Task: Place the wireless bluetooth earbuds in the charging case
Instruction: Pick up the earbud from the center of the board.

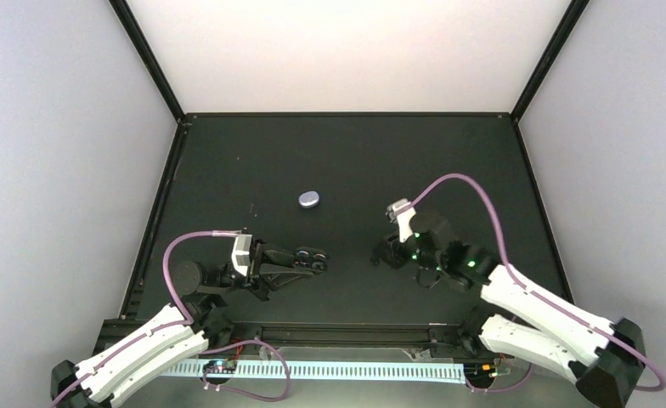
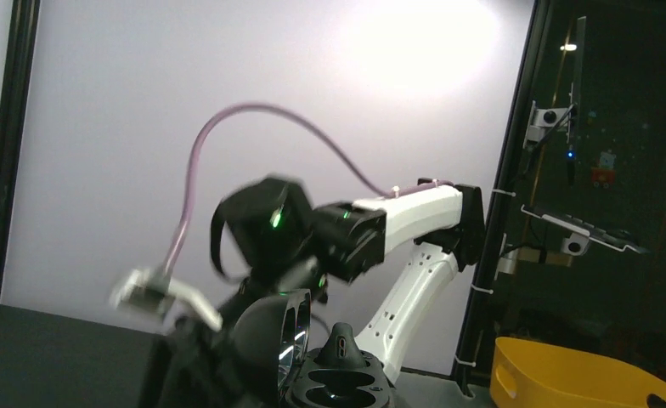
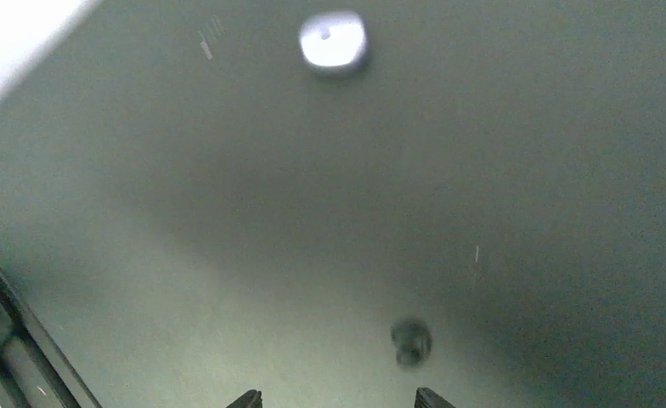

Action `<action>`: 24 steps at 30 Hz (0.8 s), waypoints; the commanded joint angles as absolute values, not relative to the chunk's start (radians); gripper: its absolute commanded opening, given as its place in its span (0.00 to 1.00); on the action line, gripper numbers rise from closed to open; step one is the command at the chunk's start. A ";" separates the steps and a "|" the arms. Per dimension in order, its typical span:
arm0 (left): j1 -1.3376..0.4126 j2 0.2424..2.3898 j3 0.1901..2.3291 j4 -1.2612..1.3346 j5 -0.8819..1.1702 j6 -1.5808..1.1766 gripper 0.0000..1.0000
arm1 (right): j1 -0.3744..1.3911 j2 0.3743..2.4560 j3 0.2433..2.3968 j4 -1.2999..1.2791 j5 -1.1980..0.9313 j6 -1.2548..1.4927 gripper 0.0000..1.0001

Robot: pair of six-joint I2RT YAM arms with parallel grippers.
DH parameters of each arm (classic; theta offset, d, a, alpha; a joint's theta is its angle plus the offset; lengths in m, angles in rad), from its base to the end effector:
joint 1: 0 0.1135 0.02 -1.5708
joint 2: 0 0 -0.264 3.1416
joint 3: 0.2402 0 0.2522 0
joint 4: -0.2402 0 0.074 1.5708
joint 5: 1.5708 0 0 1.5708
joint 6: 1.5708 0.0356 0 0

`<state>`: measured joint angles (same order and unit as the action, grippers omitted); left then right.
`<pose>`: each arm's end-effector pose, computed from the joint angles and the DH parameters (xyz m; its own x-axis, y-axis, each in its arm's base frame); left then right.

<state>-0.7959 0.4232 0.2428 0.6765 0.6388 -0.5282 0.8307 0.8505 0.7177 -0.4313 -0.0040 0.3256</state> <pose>0.0697 -0.1015 0.2858 -0.1863 -0.3880 -0.9026 0.9801 -0.0099 -0.1981 0.1275 0.1398 0.2804 -0.5785 -0.1591 -0.8000 -0.5864 0.7628 0.2724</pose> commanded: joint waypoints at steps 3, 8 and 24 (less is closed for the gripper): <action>-0.802 0.415 0.264 0.652 0.623 -0.503 0.02 | 0.784 0.962 0.521 -0.243 -0.004 0.510 0.44; -0.804 0.412 0.264 0.644 0.621 -0.502 0.02 | 0.721 1.086 0.487 -0.162 -0.020 0.530 0.43; -0.804 0.391 0.259 0.618 0.619 -0.485 0.02 | 0.675 1.337 0.462 0.038 -0.208 0.606 0.46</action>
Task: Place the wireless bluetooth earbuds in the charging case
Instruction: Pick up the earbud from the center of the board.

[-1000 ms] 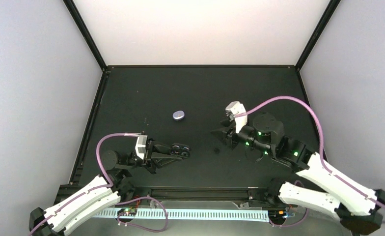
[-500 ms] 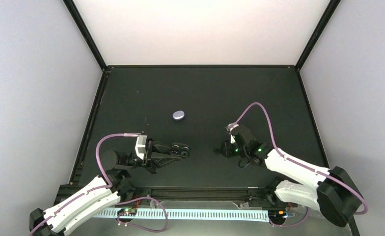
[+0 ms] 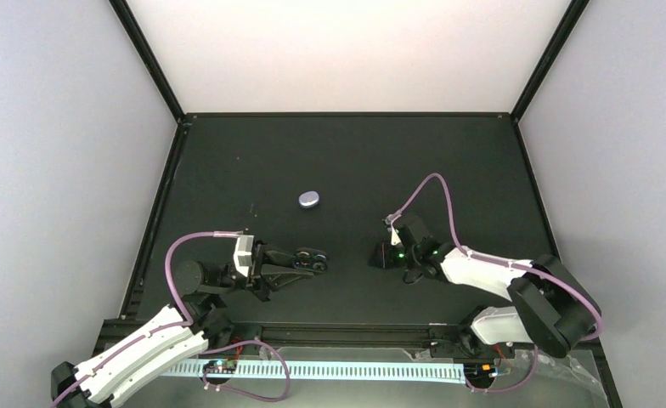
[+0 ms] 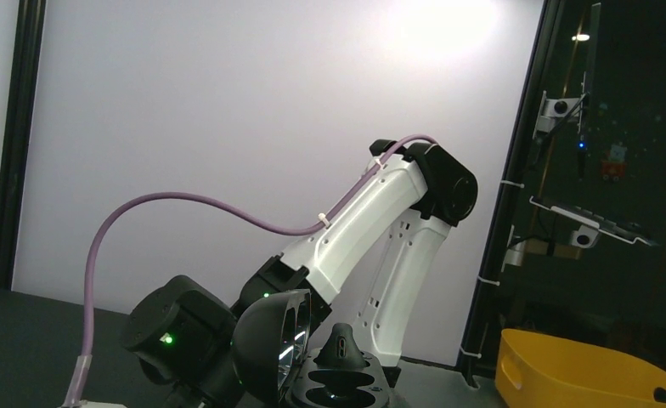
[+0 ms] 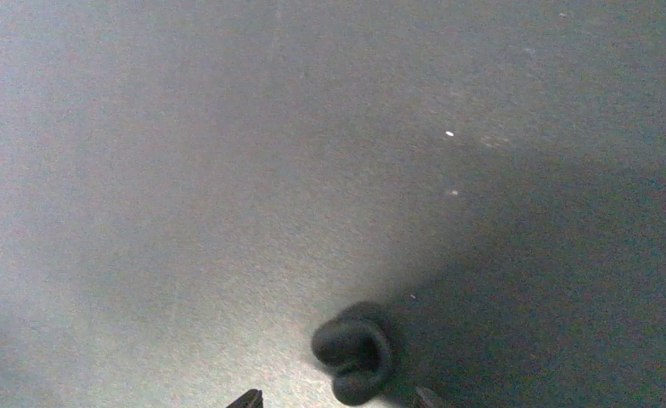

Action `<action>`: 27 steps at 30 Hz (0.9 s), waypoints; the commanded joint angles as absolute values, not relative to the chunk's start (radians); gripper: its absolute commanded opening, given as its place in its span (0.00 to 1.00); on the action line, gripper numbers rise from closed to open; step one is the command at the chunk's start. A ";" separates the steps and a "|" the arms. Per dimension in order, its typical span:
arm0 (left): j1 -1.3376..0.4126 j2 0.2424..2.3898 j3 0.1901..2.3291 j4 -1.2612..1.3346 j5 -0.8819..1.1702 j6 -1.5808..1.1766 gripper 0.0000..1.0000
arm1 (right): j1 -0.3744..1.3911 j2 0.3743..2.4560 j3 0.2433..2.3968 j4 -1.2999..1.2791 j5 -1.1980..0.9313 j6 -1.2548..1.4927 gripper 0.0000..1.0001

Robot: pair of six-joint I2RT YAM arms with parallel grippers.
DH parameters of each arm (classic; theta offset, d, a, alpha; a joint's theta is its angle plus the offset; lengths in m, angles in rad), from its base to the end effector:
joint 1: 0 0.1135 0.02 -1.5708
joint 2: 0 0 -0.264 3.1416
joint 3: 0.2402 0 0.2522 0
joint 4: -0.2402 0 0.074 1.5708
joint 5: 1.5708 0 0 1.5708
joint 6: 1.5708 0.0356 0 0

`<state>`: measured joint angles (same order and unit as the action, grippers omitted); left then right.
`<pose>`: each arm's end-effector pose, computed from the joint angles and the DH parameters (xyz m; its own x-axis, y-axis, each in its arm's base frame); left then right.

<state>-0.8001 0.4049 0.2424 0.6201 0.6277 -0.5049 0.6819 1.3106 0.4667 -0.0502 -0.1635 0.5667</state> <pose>0.0693 -0.1014 0.2825 -0.1890 -0.3673 -0.9107 0.9783 0.0093 -0.2069 0.1734 0.1482 0.1404 -0.8870 -0.0378 -0.4602 -0.2665 0.8559 0.4433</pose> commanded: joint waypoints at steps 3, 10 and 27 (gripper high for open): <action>-0.804 0.388 0.258 0.615 0.618 -0.484 0.02 | 0.675 1.355 0.461 0.051 -0.226 0.615 0.46; -0.804 0.388 0.256 0.616 0.614 -0.482 0.02 | 0.675 1.382 0.451 0.096 -0.288 0.653 0.46; -0.806 0.390 0.255 0.615 0.614 -0.479 0.02 | 0.706 1.475 0.573 0.122 -0.437 0.638 0.46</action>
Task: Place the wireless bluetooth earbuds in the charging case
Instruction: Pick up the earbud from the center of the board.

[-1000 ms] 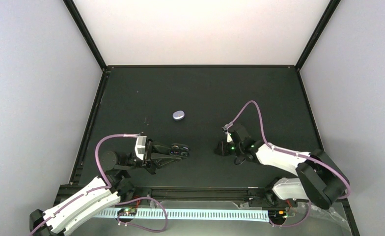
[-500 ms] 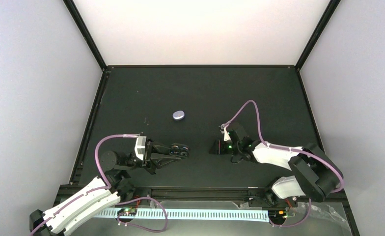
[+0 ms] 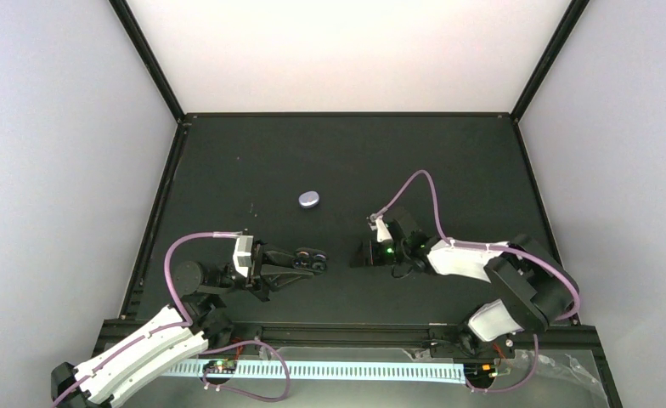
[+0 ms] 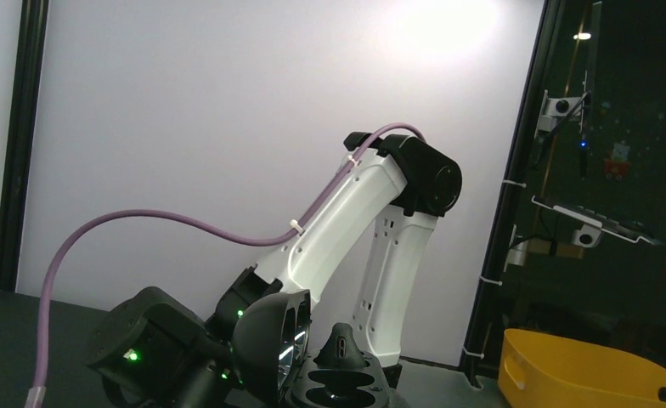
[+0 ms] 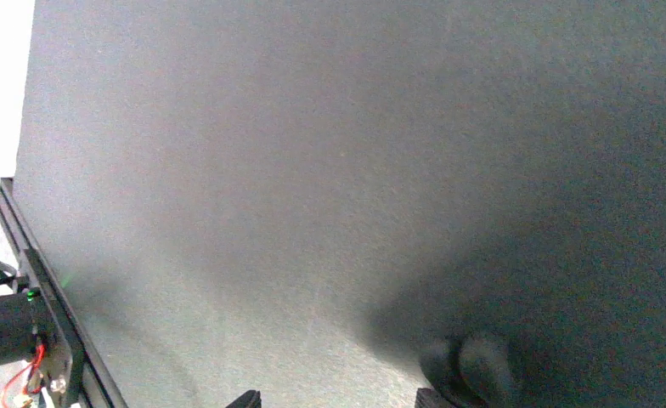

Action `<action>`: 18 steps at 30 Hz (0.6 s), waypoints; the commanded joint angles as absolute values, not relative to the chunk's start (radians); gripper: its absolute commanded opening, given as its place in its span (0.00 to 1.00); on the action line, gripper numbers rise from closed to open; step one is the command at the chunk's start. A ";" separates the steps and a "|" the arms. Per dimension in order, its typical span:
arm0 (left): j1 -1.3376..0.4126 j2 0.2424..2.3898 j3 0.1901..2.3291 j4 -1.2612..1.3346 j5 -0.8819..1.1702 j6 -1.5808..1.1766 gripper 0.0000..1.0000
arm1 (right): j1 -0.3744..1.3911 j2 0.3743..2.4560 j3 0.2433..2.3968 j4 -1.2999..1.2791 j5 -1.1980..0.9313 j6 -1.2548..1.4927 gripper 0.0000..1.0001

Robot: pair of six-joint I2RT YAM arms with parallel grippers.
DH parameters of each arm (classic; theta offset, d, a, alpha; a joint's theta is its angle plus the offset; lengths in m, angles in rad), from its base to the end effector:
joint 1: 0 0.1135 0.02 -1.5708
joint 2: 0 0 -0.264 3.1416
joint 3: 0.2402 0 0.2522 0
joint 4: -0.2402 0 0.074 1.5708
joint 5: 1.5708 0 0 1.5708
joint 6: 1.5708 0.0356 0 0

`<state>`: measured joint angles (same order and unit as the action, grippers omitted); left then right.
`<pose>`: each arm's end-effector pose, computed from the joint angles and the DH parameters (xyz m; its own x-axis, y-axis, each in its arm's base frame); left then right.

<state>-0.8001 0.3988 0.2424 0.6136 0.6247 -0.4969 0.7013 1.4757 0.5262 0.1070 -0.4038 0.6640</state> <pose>0.0689 -0.1008 0.2825 -0.1813 -0.3683 -0.9119 0.9795 0.0148 -0.2008 0.1876 0.1767 0.1324 -0.9378 -0.0502 -0.3435 -0.2732 0.7172 0.6411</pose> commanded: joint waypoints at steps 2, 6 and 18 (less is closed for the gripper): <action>-0.805 0.387 0.256 0.611 0.617 -0.479 0.01 | 0.707 1.438 0.586 0.100 -0.425 0.609 0.47; -0.805 0.384 0.255 0.608 0.617 -0.477 0.01 | 0.702 1.364 0.622 0.020 -0.319 0.553 0.47; -0.806 0.378 0.256 0.597 0.616 -0.471 0.02 | 0.654 1.568 0.716 0.018 -0.308 0.485 0.47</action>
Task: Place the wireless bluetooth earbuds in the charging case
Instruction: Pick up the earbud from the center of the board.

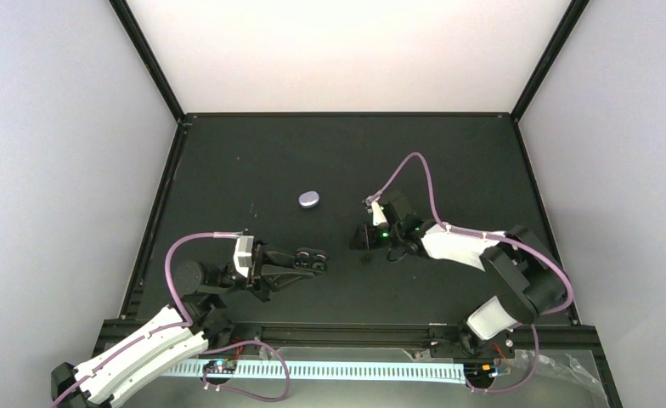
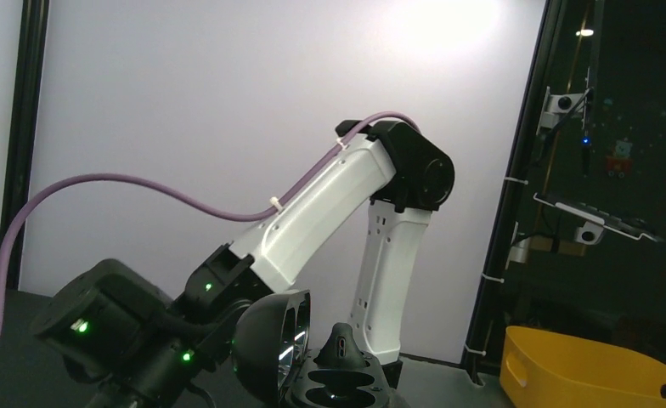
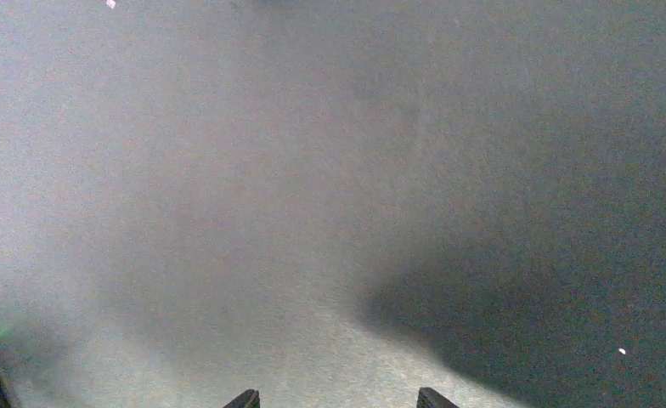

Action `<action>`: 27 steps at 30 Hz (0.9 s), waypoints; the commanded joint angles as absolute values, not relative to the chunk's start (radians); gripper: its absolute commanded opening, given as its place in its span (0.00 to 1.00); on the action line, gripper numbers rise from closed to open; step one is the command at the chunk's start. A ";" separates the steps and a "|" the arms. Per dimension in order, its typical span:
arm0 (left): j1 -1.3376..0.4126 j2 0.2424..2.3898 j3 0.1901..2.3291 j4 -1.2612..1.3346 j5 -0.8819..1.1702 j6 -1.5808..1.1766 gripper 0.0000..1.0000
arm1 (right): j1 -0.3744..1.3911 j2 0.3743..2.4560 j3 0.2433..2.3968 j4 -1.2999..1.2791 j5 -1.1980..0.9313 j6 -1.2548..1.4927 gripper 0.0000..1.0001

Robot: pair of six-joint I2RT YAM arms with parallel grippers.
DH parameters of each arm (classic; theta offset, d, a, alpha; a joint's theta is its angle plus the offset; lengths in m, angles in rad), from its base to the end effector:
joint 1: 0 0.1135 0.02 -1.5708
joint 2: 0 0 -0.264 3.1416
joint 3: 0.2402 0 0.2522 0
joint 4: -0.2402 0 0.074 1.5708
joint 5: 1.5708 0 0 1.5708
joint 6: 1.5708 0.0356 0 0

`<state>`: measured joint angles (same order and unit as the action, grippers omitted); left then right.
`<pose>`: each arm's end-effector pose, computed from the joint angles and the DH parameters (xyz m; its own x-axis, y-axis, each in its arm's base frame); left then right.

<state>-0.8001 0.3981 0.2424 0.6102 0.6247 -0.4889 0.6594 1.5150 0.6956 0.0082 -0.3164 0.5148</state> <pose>0.0689 -0.1009 0.2823 -0.1752 -0.3664 -0.9138 0.9806 0.0181 -0.1953 0.2229 0.1868 0.1609 -0.8689 -0.0814 -0.4883 -0.3720 0.7583 0.5354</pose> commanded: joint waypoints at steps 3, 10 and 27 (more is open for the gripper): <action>-0.807 0.376 0.258 0.592 0.615 -0.468 0.01 | 0.653 1.592 0.712 0.021 -0.320 0.483 0.47; -0.807 0.377 0.256 0.591 0.612 -0.465 0.02 | 0.655 1.549 0.641 0.032 -0.336 0.494 0.47; -0.809 0.383 0.260 0.596 0.613 -0.466 0.02 | 0.668 1.456 0.533 0.051 -0.388 0.539 0.47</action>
<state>-0.8028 0.3859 0.2424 0.5907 0.6239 -0.4808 0.6609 1.4826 0.5514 0.0666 -0.3759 0.5308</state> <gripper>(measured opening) 0.214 0.465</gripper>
